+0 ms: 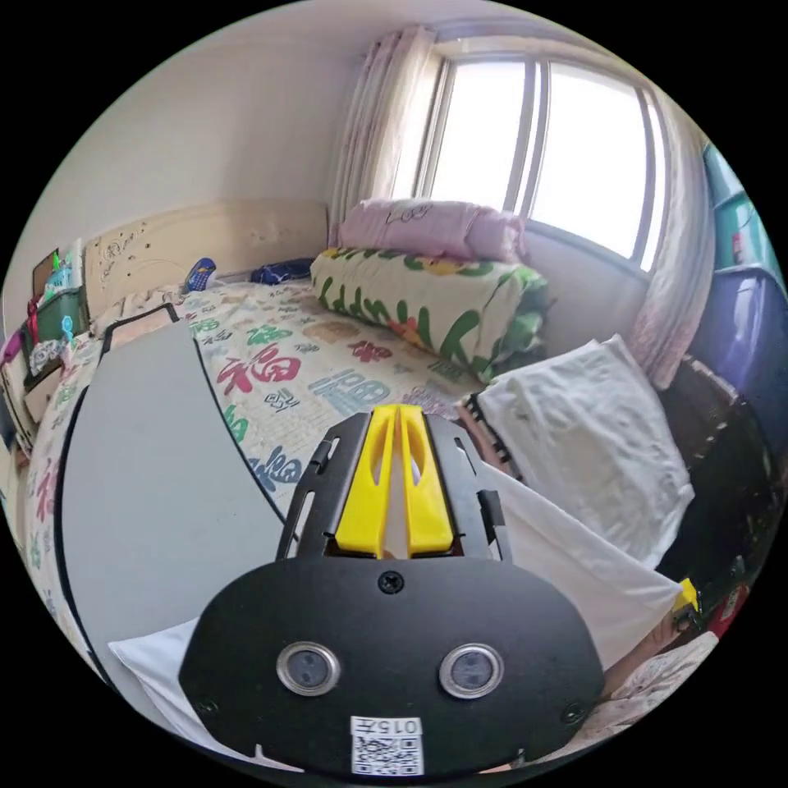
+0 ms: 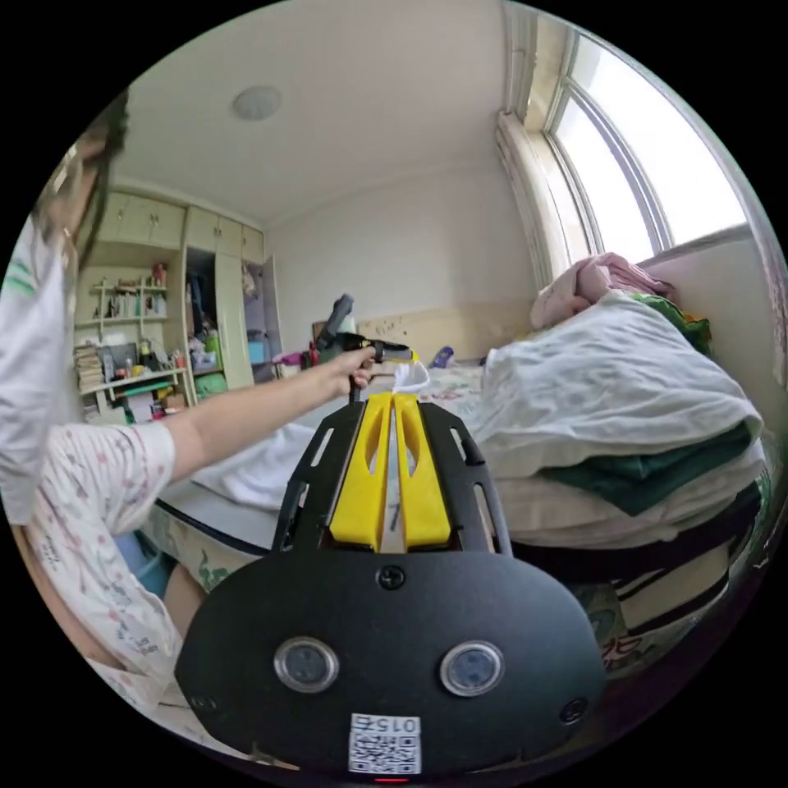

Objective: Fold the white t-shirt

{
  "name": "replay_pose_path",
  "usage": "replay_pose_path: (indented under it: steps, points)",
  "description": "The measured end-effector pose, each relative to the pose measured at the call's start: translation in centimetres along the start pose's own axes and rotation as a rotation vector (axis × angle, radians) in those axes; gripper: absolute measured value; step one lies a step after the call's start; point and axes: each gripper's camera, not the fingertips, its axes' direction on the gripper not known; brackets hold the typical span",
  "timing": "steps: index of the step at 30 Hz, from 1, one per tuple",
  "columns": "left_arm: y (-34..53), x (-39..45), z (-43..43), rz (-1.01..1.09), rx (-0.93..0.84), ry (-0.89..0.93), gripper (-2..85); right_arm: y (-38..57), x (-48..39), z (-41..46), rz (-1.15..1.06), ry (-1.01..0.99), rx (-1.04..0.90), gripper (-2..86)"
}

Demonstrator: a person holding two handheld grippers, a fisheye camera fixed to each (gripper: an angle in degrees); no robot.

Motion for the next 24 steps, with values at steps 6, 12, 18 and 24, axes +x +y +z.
replay_pose_path:
  steps: [6,12,18,24]
  points:
    - [1.9,-6.6,-11.4,-0.005,0.099,0.075,-0.5,2.2,-12.3,0.4,-0.179,-0.336,0.005,-0.5]
    - [7.7,-17.0,-17.9,-0.075,-0.034,-0.166,-0.6,10.9,-26.7,13.6,-0.237,-0.574,-0.264,-0.3]
    - [11.4,-22.0,-19.3,-0.103,-0.179,-0.256,0.1,19.5,-34.4,20.3,-0.278,-0.624,-0.481,-0.2]
    - [9.5,-22.0,-19.5,-0.143,-0.2,-0.027,6.5,24.8,-37.2,21.1,-0.338,-0.556,-0.518,-0.1]
